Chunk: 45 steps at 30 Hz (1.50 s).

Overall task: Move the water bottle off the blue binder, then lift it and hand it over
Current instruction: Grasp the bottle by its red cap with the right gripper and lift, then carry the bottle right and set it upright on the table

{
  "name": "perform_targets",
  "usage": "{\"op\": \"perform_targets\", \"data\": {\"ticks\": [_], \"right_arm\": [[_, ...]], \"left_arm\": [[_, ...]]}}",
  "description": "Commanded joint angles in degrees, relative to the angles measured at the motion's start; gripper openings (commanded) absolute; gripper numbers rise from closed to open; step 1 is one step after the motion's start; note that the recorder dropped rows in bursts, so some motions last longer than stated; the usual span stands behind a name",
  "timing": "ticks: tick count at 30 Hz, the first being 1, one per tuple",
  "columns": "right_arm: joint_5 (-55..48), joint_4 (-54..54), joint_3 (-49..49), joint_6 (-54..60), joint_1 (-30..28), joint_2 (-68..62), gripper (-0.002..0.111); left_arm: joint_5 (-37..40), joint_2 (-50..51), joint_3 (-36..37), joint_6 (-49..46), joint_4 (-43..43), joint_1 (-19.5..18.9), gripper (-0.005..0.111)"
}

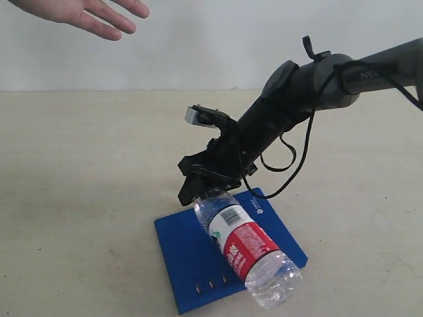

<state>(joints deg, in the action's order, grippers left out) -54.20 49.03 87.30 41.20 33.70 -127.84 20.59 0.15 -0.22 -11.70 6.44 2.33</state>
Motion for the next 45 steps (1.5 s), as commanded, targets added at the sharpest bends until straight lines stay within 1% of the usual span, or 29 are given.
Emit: {"op": "perform_targets", "data": {"ticks": [1, 6, 8, 10, 12, 15, 19, 21, 22, 24, 26, 29, 30, 31, 34, 35, 36, 37, 45], "right_arm": [[0.5, -8.8, 0.3, -0.1, -3.0, 4.7, 0.0], [7.9, -20.1, 0.3, -6.5, -9.9, 12.8, 0.0], [11.4, -22.9, 0.3, -7.7, -13.0, 15.9, 0.0], [15.3, -24.1, 0.3, -5.9, -16.3, 18.9, 0.0], [18.6, -24.1, 0.3, -1.7, -19.2, 21.2, 0.0], [24.1, -24.0, 0.3, 2.6, -22.4, 23.3, 0.0], [25.7, -23.9, 0.2, 3.1, -25.4, 23.7, 0.0], [25.9, -23.9, -1.7, 3.1, -27.1, 23.7, 0.0], [27.8, -23.9, -4.0, 0.9, -28.1, 23.7, 0.0], [30.5, -23.9, -6.2, -1.3, -28.6, 23.7, 0.0], [32.2, -24.0, -7.9, -1.1, -28.6, 23.7, 0.0], [31.8, -24.1, -8.8, -0.3, -28.6, 23.7, 0.0], [31.5, -24.1, -8.8, -0.3, -28.6, 23.7, 0.002], [31.5, -24.1, -8.8, -0.3, -28.6, 23.7, 0.007], [31.5, -24.1, -8.8, -0.2, -28.6, 23.8, 0.041], [31.5, -24.1, -8.8, -0.2, -28.6, 23.9, 0.051], [31.6, -23.9, -8.8, -0.2, -28.6, 24.1, 0.058], [31.7, -23.9, -8.8, -0.2, -28.6, 24.6, 0.061], [34.7, -23.8, -8.8, -0.2, -28.6, 29.4, 0.061]], "left_arm": [[0.0, -0.2, 0.2, 0.1, 0.0, 0.2, 0.005], [0.0, -0.2, 0.2, 0.1, 0.0, 0.2, 0.005], [0.0, -0.2, 0.2, 0.1, 0.0, 0.2, 0.005], [0.0, -0.2, 0.2, 0.1, 0.0, 0.2, 0.005], [0.0, -0.2, 0.2, 0.1, 0.0, 0.2, 0.005], [0.0, -0.2, 0.2, 0.1, 0.0, 0.2, 0.005], [0.0, -0.2, 0.2, 0.1, 0.0, 0.2, 0.005], [0.0, -0.2, 0.2, 0.1, 0.0, 0.2, 0.005], [0.0, -0.2, 0.2, 0.1, 0.0, 0.2, 0.005], [0.0, -0.2, 0.2, 0.1, 0.0, 0.2, 0.005], [0.0, -0.2, 0.2, 0.1, 0.0, 0.2, 0.005], [0.0, -0.2, 0.2, 0.1, 0.0, 0.2, 0.005], [0.0, -0.2, 0.2, 0.1, 0.0, 0.2, 0.005], [0.0, -0.2, 0.2, 0.1, 0.0, 0.2, 0.005], [0.0, -0.2, 0.2, 0.1, 0.0, 0.2, 0.005], [0.0, -0.2, 0.2, 0.1, 0.0, 0.2, 0.005], [0.0, -0.2, 0.2, 0.1, 0.0, 0.2, 0.005], [0.0, -0.2, 0.2, 0.1, 0.0, 0.2, 0.005], [0.0, -0.2, 0.2, 0.1, 0.1, 0.2, 0.005]]}}
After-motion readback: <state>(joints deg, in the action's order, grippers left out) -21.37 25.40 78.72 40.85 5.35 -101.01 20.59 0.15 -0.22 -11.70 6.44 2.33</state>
